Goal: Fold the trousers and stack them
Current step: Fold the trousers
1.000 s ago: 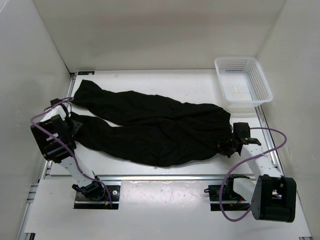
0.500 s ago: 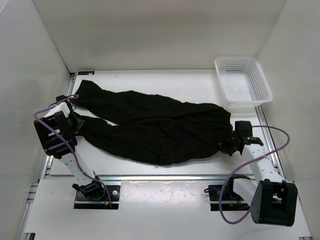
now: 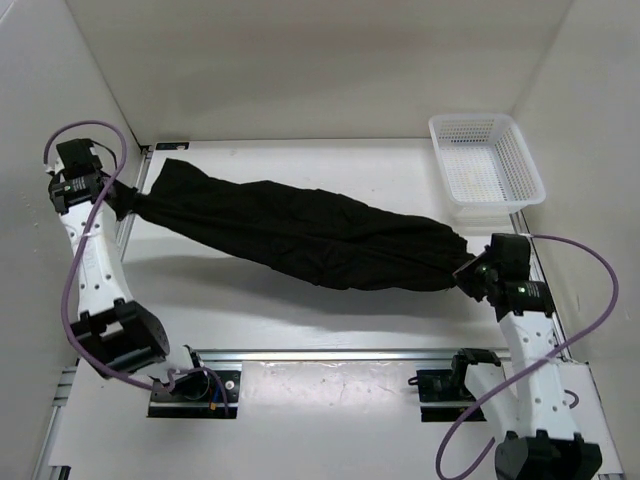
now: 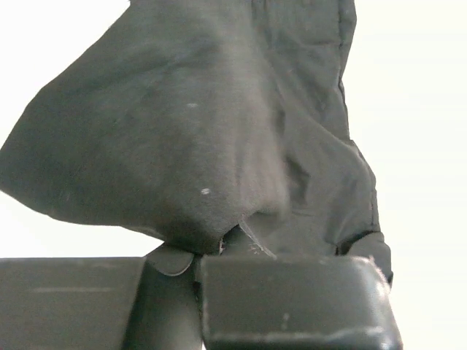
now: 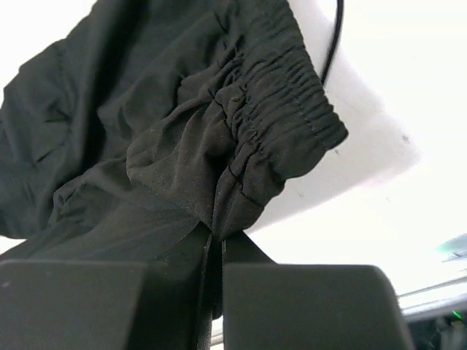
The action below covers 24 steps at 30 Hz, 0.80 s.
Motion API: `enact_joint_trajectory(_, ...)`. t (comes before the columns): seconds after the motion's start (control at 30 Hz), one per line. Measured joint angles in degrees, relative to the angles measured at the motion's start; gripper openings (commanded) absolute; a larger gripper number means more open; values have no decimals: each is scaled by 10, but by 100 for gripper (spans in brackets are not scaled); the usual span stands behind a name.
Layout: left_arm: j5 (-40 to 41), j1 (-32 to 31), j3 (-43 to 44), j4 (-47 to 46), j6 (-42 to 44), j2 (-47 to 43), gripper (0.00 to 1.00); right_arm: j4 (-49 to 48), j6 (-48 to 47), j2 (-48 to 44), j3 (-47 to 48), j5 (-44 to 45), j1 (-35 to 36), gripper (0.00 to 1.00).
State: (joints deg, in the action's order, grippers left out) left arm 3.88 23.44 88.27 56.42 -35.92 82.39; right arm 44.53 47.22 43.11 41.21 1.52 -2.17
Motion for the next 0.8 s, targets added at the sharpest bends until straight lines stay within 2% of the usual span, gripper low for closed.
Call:
enact_joint_trajectory(0.2, -5, 11, 16, 52, 20, -41, 11, 89, -16, -56, 58, 30, 0, 0)
enact_joint_trajectory(0.43, -31, 3, 86, 82, 42, -14, 11, 134, -27, -42, 153, 66, 0, 0)
enact_joint_trajectory(0.57, -47, -31, 167, 74, 42, 80, 11, 117, -28, 22, 167, 72, 1, 0)
enact_joint_trajectory(0.8, -45, -97, 334, 68, 42, 321, 11, 54, -27, 152, 167, 84, 2, 0)
